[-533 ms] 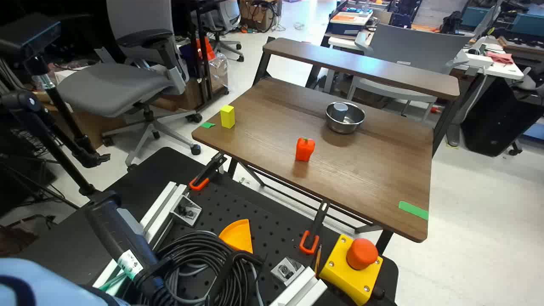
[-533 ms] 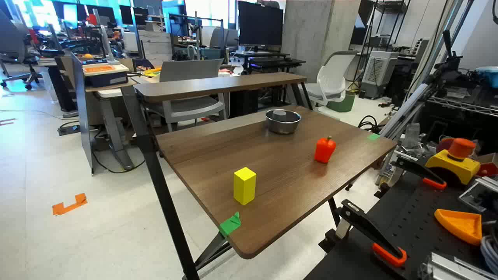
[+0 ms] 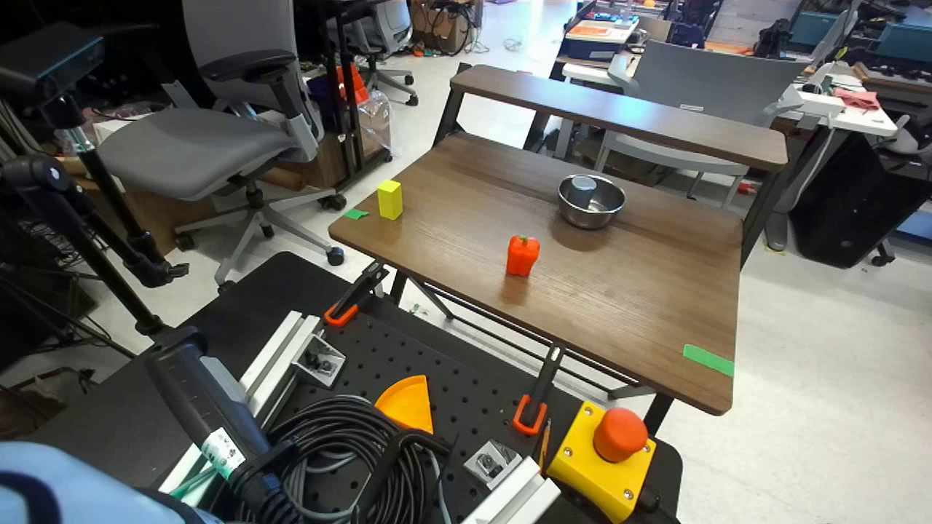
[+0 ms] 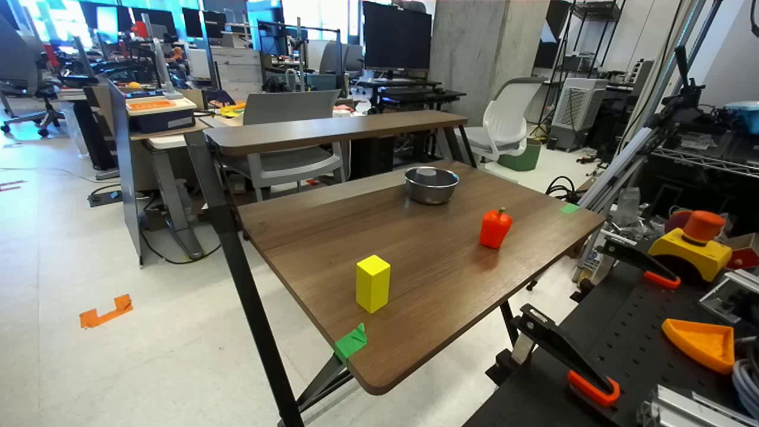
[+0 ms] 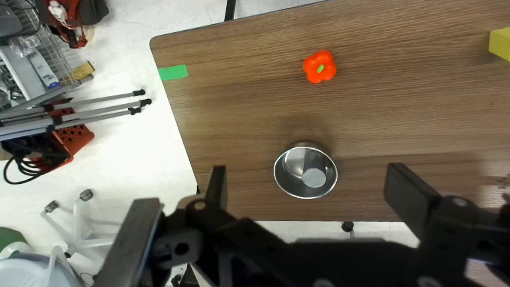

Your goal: Remove the grey thing from the pot and put it on the table

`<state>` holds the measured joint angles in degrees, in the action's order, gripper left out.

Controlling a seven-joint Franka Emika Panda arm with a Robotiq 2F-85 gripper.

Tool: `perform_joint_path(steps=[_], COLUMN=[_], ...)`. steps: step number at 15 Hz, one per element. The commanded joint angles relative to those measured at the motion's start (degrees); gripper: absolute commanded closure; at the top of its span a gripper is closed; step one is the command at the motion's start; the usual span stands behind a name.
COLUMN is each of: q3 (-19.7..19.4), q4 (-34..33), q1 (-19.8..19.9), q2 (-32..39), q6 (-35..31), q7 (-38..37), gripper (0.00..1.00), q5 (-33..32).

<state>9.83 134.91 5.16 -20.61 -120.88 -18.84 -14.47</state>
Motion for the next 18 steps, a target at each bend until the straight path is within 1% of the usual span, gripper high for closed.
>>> perform_joint_path(steps=[1,3,6,8,10,15,18], q3=[-2.0,-3.2,-6.0,-7.2,-8.5,-10.5,-10.9], q4=[-1.9,-4.9,-10.4,-15.2,-20.7,-35.0,-42.3], q1=[-1.1,-0.6,-1.0,-0.9,-1.2,-1.9,-2.1], q2=[2.9,7.8,16.5,23.5,30.3,45.4,52.3], q6=[-0.2,-1.7,-4.5,-6.4,-6.8,-3.5,-1.8], q7=[0.0,0.2,2.4,2.5,3.0,4.0,6.0], gripper=[0.00,0.00,0.00,0.00,0.00,0.00,0.00], q5=[0.5,1.2,4.8,5.9,7.3,8.3,9.9])
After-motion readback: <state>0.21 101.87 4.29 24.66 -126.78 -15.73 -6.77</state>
